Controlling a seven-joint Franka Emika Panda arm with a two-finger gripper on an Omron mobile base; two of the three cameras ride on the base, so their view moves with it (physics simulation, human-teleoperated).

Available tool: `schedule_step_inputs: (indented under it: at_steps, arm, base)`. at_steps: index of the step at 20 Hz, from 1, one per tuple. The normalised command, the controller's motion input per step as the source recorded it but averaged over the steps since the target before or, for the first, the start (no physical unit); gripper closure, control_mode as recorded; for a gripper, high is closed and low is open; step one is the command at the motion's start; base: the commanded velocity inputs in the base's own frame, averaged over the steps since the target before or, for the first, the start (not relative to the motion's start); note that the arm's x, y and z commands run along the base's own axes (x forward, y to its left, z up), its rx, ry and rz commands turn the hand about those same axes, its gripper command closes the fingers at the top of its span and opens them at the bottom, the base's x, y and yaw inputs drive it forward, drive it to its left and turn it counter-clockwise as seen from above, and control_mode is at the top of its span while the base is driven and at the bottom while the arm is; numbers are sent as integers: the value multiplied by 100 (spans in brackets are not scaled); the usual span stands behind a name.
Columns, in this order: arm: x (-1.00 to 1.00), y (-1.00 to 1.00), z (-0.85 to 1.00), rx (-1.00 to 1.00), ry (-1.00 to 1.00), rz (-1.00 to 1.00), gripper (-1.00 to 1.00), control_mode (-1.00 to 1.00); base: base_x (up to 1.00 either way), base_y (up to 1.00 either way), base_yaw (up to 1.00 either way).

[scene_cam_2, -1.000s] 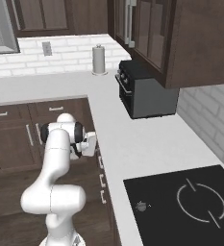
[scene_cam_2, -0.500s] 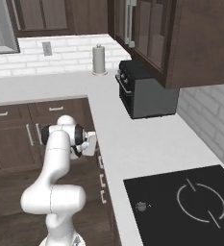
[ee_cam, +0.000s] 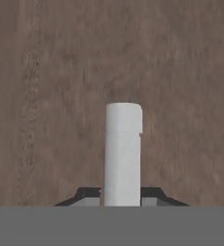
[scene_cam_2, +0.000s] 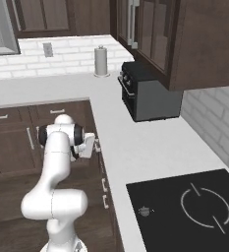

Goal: Take a straw from the drawer in front and place it inside the glass cup on the dining counter.

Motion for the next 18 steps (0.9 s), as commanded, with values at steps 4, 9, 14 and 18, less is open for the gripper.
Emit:
schedule_step_inputs:
  at_steps: [4,9,14,18]
  arm:
    - [-46,77,0,5,0,7,100,-100]
    - [-59,98,0,4,1,8,100,-100]
    - [-64,100,0,3,4,7,100,-100]
    - [-46,100,0,3,8,5,100,-100]
  base:
    - [0,0,0]
    - [0,0,0]
    - [0,0,0]
    - [0,0,0]
